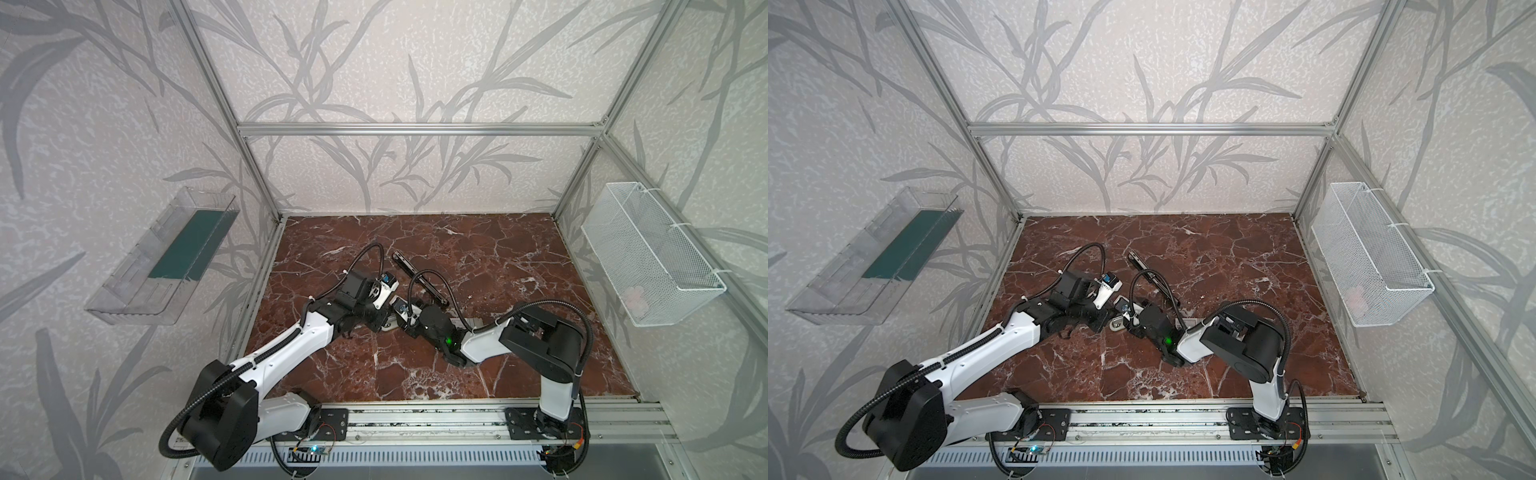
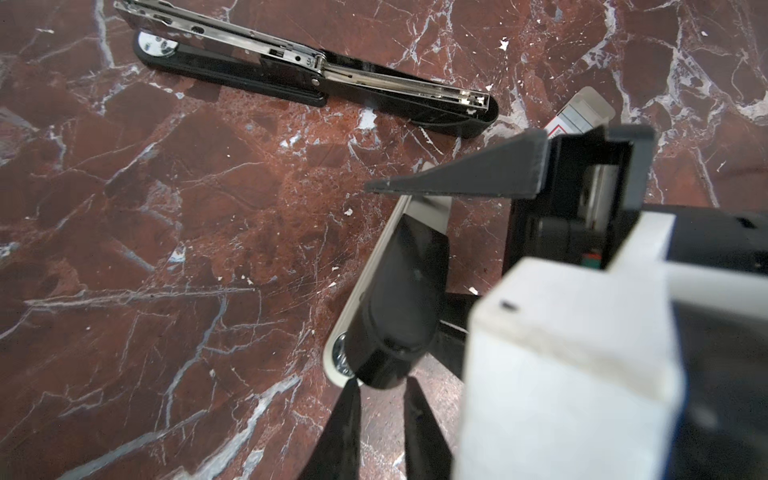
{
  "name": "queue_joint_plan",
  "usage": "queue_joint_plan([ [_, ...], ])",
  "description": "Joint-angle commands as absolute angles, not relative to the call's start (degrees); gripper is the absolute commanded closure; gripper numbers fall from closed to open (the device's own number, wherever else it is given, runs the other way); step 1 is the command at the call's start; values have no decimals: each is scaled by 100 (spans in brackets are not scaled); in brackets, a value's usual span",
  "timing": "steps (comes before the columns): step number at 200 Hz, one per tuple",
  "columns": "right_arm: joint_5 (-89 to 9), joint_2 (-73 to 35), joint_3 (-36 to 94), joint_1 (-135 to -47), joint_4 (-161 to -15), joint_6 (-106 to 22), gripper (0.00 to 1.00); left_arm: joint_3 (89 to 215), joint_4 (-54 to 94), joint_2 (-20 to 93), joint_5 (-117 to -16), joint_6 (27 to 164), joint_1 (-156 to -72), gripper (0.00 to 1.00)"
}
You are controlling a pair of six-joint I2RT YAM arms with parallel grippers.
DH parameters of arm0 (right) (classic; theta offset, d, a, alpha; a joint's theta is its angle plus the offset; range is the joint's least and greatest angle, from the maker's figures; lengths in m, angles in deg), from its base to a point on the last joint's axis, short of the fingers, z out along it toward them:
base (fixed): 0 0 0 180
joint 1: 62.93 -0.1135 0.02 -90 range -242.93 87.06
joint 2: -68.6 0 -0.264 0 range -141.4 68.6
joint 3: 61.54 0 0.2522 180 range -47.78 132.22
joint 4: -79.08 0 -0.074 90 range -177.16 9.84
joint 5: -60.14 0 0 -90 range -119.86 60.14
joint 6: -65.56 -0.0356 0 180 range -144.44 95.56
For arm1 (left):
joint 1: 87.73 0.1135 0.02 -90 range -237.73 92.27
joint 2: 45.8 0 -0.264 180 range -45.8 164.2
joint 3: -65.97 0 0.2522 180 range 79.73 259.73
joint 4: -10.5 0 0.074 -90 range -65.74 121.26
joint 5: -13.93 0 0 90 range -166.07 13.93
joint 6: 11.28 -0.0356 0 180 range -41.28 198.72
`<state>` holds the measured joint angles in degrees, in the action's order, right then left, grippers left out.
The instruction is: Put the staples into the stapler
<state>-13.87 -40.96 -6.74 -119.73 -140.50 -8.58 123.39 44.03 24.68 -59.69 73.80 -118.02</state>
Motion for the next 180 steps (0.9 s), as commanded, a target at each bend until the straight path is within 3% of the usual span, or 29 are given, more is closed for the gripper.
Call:
queue_joint_plan([
  [1,-1515,-3866,-649,-12024,-14073,-988,40,12316,4254,2424,-6034,7369,-11821,79],
  [130,-2567,-3098,-748,-11998,-13139,-1257,32,12181,4319,2156,-6608,7771,-11814,78],
  [151,-2528,-2750,-778,-11830,-12651,-1386,33,12201,4379,1999,-6896,8172,-11814,62],
  [180,-2971,-2291,-577,-11324,-11353,-2006,36,12122,4328,1648,-7352,9011,-11805,53],
])
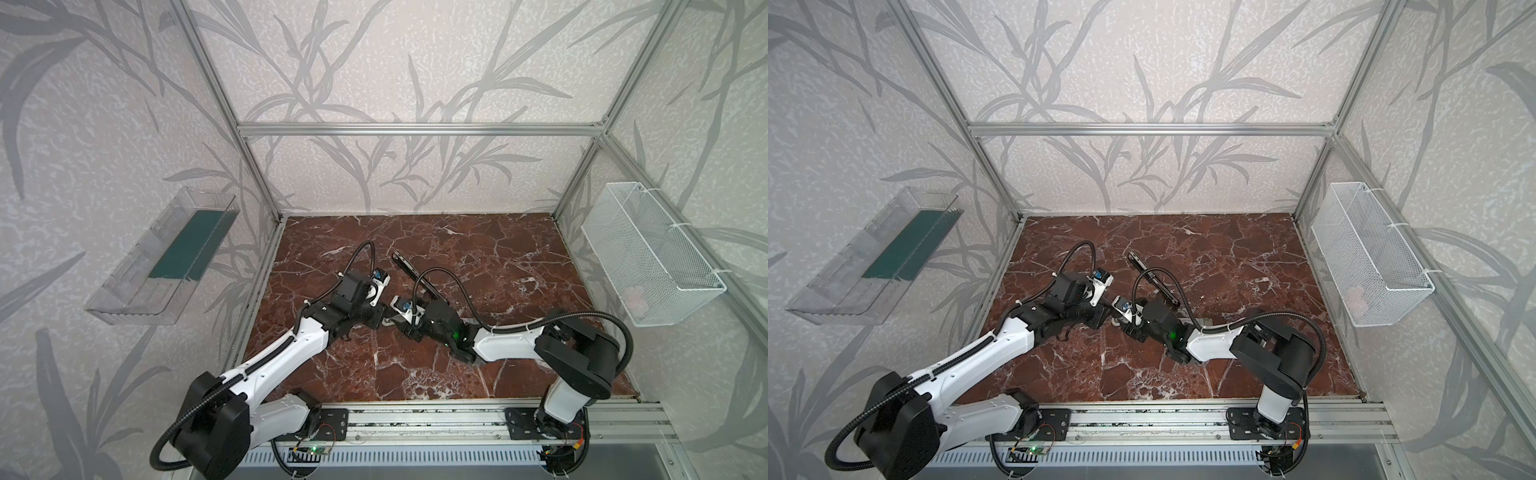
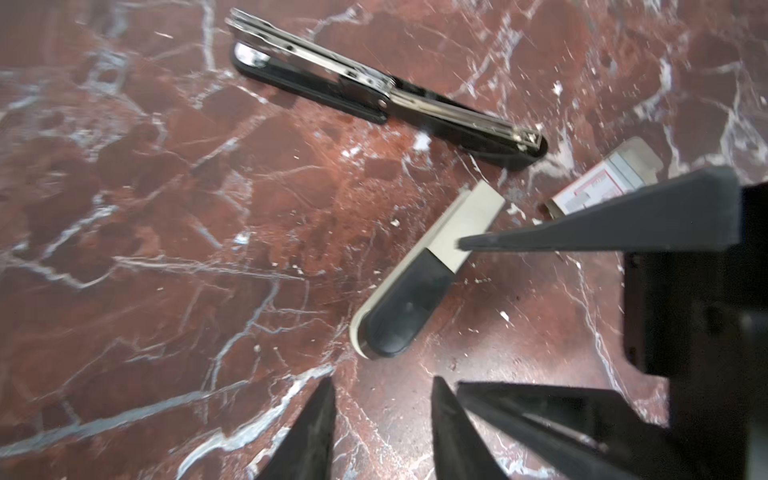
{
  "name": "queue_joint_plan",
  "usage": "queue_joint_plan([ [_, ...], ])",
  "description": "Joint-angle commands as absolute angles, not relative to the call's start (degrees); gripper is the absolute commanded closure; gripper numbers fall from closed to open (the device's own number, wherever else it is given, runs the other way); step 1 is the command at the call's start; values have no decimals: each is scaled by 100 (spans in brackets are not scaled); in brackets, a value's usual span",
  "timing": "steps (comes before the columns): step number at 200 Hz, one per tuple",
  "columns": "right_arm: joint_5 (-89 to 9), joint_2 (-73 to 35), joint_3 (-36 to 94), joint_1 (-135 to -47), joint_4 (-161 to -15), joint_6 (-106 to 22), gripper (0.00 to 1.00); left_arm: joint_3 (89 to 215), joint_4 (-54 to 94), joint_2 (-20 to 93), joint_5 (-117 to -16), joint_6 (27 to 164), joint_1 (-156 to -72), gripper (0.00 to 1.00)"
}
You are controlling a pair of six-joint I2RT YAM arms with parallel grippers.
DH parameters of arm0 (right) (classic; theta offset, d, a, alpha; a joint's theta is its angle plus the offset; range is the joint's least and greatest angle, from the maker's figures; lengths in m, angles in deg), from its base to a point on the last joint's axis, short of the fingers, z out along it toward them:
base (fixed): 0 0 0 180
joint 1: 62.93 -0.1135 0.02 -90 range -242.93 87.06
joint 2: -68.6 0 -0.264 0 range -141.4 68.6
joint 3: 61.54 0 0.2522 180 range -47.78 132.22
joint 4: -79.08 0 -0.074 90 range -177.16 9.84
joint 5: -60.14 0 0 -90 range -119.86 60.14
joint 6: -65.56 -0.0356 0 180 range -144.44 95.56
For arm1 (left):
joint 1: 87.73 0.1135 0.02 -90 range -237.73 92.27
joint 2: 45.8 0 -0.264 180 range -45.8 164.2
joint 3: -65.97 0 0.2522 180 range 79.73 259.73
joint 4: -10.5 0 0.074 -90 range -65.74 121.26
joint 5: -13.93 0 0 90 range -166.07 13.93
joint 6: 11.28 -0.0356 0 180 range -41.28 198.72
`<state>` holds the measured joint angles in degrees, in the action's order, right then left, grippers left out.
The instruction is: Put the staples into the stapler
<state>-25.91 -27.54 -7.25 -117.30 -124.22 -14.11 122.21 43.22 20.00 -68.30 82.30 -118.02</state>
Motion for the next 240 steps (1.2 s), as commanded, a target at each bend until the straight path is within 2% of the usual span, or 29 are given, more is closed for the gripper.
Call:
queue_joint_plan([
  [1,-2987,-2277,-577,-11305,-11318,-2027,36,12104,4317,1632,-7361,9048,-11805,52],
  [26,-3437,-1986,-559,-11041,-10597,-2387,36,11745,3992,1397,-7070,9750,-11811,47],
  [60,-3780,-1948,-740,-10874,-10380,-2873,40,11279,3321,1436,-6509,9715,-11820,39],
  [73,-3910,-1843,-938,-10740,-10569,-3110,40,11342,3252,1567,-6369,9513,-11847,33],
  [80,-3926,-1769,-1024,-10699,-10620,-3162,40,11453,3321,1667,-6368,9381,-11866,25],
  [97,-3881,-1576,-1108,-10680,-10509,-3132,40,11805,3588,1989,-6273,8975,-11876,20],
  [154,-3852,-857,-1621,-10465,-10422,-3168,40,13018,4507,3592,-5946,7466,-11909,19],
  [197,-3898,-612,-1814,-10332,-10422,-3211,40,14086,5578,4638,-6297,6351,-12231,20],
  [240,-3900,-633,-1842,-10275,-10515,-3255,40,14776,6127,5406,-6891,6209,-12446,30],
])
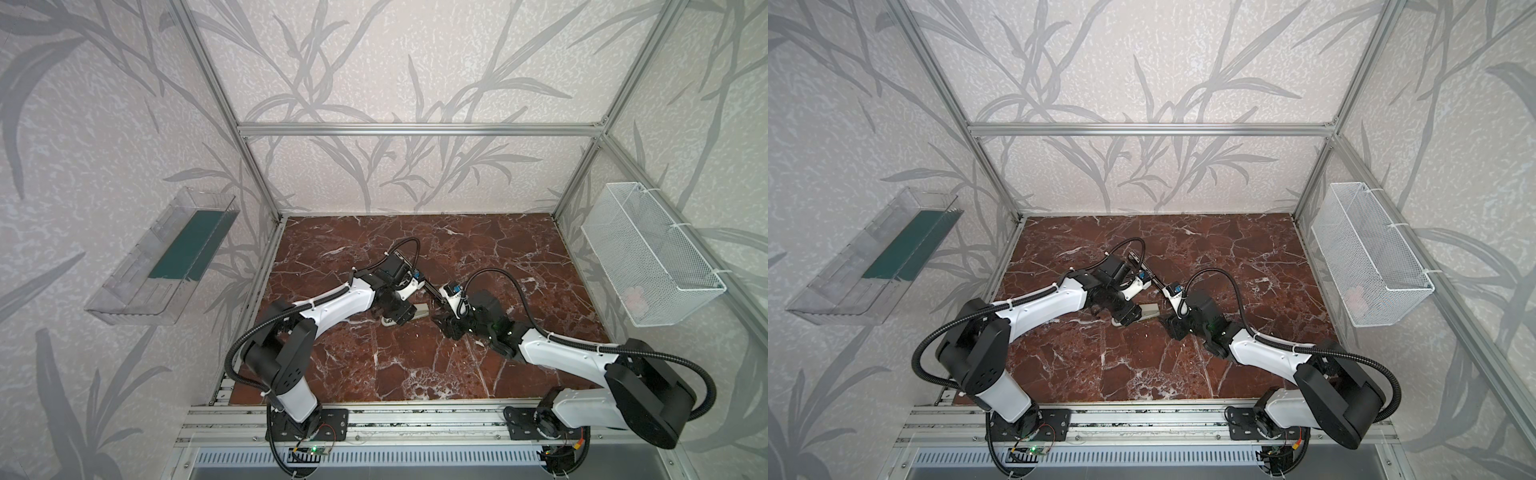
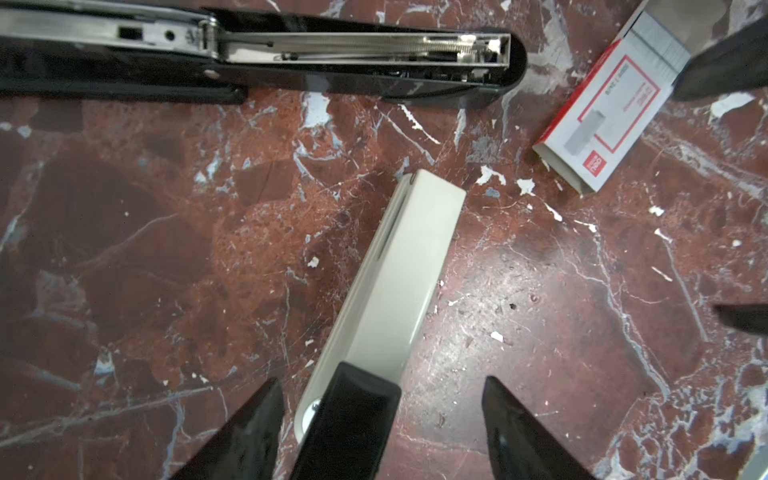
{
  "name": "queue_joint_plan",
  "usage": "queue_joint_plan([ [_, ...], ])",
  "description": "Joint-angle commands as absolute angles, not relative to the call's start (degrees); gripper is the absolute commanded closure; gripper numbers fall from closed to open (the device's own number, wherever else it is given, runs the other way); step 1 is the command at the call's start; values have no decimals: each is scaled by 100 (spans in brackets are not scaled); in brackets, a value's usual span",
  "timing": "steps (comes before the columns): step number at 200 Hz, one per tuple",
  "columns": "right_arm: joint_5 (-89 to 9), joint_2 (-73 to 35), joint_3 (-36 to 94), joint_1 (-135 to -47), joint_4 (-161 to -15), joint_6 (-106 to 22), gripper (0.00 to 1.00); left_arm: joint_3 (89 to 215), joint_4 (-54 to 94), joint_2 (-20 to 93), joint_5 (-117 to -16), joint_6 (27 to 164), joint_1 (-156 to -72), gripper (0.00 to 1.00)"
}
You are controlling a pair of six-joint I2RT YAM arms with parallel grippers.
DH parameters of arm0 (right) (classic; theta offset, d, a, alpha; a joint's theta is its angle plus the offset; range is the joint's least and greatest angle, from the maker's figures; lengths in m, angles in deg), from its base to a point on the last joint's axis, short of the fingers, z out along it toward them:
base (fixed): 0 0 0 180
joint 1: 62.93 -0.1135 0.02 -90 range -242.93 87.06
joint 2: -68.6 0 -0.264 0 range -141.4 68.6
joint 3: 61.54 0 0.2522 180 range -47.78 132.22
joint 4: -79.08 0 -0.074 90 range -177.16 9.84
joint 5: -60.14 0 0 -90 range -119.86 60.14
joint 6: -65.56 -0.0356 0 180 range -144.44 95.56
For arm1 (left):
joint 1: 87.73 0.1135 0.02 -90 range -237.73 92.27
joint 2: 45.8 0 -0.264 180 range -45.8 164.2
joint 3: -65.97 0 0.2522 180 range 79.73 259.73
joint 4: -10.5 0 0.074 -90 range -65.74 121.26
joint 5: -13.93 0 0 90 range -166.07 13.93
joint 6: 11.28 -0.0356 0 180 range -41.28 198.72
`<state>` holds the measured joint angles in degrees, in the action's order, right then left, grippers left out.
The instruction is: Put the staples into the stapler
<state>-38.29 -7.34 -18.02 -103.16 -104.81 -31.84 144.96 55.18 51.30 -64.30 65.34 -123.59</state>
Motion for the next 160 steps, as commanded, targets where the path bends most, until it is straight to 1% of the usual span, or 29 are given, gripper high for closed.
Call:
queue_joint_plan([
  [1,-3900,-635,-1842,-10271,-10512,-3254,40,14785,6127,5418,-6906,6214,-12447,30],
  [42,-3845,-612,-1880,-10257,-10552,-3294,40,14979,6228,5617,-7715,6853,-12431,47],
  [57,-3830,-636,-1895,-10257,-10571,-3313,40,14969,6225,5572,-7803,7046,-12354,56],
  [65,-3821,-630,-1895,-10257,-10578,-3330,40,14965,6229,5563,-7898,7159,-12299,59],
  [77,-3831,-658,-1891,-10257,-10597,-3337,41,14961,6240,5555,-7972,7304,-12193,70],
  [83,-3821,-676,-1877,-10258,-10589,-3342,41,14956,6242,5557,-8008,7375,-12119,73],
  [127,-3737,-794,-1799,-10262,-10520,-3418,40,15064,6358,5606,-8429,7942,-11371,74],
  [160,-3546,-915,-1644,-10249,-10298,-3560,41,15172,6405,5772,-8781,8105,-10809,74],
])
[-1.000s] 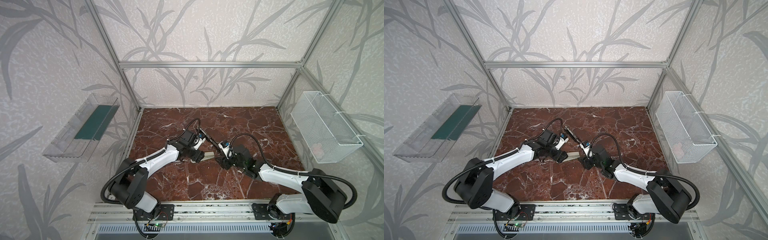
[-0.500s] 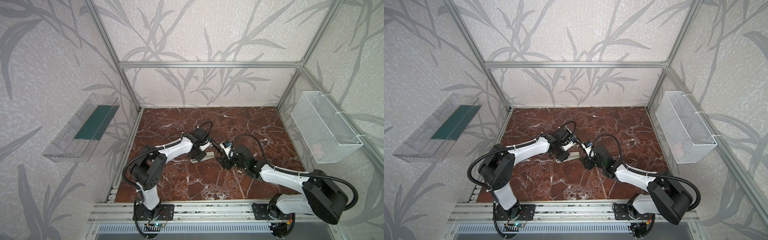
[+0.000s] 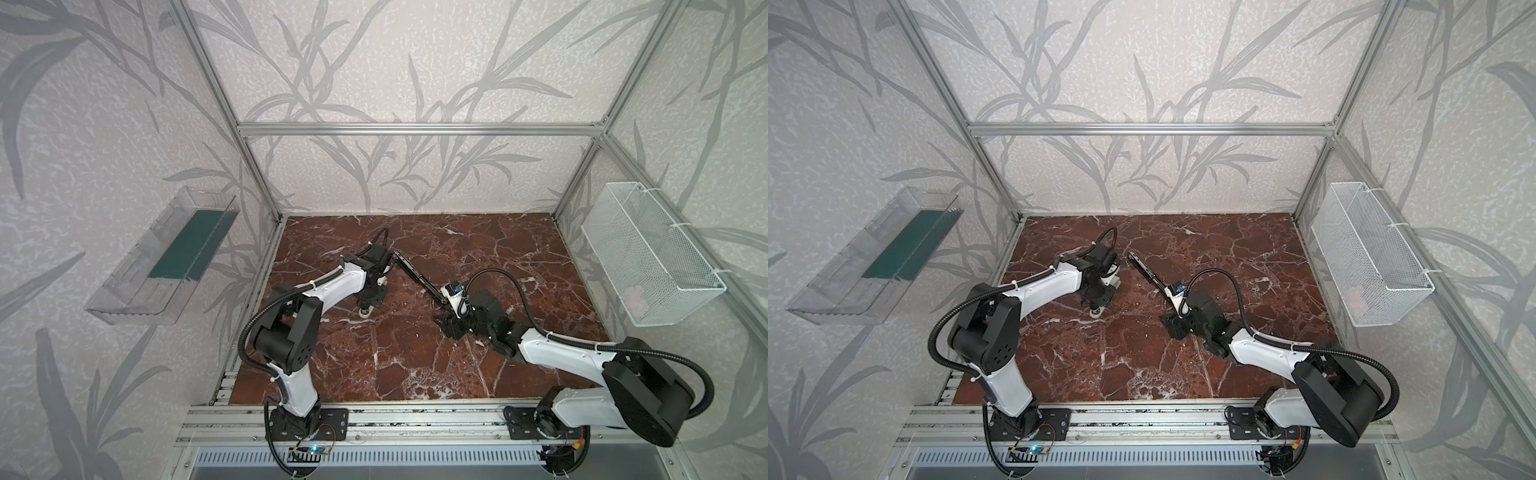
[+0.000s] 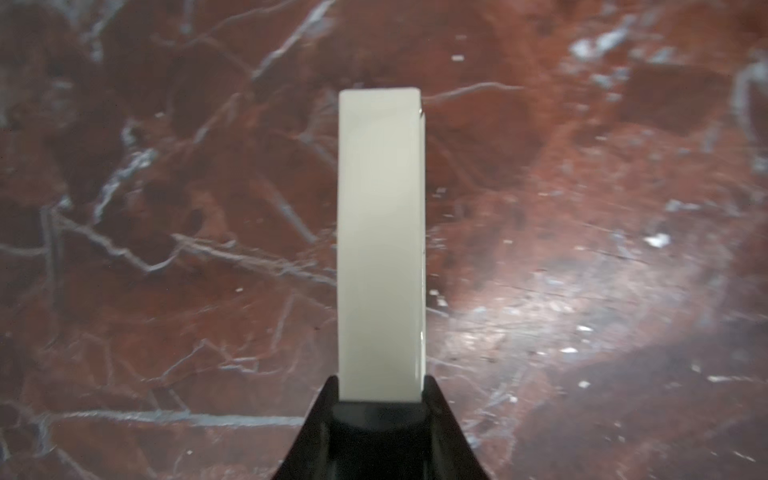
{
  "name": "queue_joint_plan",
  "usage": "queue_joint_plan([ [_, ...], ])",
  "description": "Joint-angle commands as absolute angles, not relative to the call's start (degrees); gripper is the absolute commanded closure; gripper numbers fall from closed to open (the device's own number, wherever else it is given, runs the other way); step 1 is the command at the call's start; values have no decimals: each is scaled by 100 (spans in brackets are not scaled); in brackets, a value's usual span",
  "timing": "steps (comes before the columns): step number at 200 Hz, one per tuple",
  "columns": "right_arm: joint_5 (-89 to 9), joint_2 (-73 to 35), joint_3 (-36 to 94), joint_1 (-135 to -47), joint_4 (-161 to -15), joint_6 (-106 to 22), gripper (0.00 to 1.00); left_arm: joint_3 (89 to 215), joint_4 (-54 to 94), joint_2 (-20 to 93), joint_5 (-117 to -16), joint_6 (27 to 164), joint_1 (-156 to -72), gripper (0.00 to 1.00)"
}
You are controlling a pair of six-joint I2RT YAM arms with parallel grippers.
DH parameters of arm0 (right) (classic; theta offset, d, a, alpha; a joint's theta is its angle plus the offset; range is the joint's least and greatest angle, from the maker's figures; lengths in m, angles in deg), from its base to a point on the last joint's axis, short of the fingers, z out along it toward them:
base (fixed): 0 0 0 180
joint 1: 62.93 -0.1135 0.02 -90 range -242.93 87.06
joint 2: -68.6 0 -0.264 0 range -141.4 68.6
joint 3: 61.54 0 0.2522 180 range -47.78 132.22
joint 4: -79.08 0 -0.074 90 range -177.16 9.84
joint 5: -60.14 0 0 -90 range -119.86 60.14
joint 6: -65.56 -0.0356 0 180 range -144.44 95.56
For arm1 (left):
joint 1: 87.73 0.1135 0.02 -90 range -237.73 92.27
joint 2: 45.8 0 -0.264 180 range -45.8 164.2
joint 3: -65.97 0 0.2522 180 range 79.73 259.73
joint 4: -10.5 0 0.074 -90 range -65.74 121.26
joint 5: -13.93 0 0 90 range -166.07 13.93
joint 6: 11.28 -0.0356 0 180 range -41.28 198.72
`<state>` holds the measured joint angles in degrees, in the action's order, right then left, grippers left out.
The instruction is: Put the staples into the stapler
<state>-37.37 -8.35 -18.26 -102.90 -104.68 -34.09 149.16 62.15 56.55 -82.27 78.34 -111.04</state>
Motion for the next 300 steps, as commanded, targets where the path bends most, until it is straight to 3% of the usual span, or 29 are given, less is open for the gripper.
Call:
queue_joint_plan([
  [1,-3534,-917,-1638,-10249,-10285,-3573,41,15181,6411,5777,-8801,8107,-10798,74],
  [40,-3435,-1116,-1150,-10214,-9680,-3723,41,15397,6556,6063,-9035,8379,-10347,72],
  [66,-3236,-1379,-655,-10205,-9196,-3718,40,15431,6505,5979,-8945,8468,-10284,48],
  [83,-3097,-1695,-178,-10174,-8814,-3693,39,15490,6519,5821,-8902,8477,-10276,43],
  [126,-2748,-3123,1430,-10012,-7709,-3657,39,15456,6521,4960,-8631,8836,-10316,41],
  [162,-2762,-4316,2833,-10004,-6624,-3540,42,14679,5990,3925,-7582,9236,-10368,41],
  [202,-2600,-4828,3374,-9994,-7111,-3375,40,13658,5282,2950,-7265,9714,-10391,41],
  [226,-2887,-5189,3972,-9914,-7456,-3399,37,13548,5404,2677,-7260,9744,-10391,41],
  [300,-3900,-7413,7316,-9662,-6105,-3949,36,13131,5484,2097,-7331,10017,-10388,41],
])
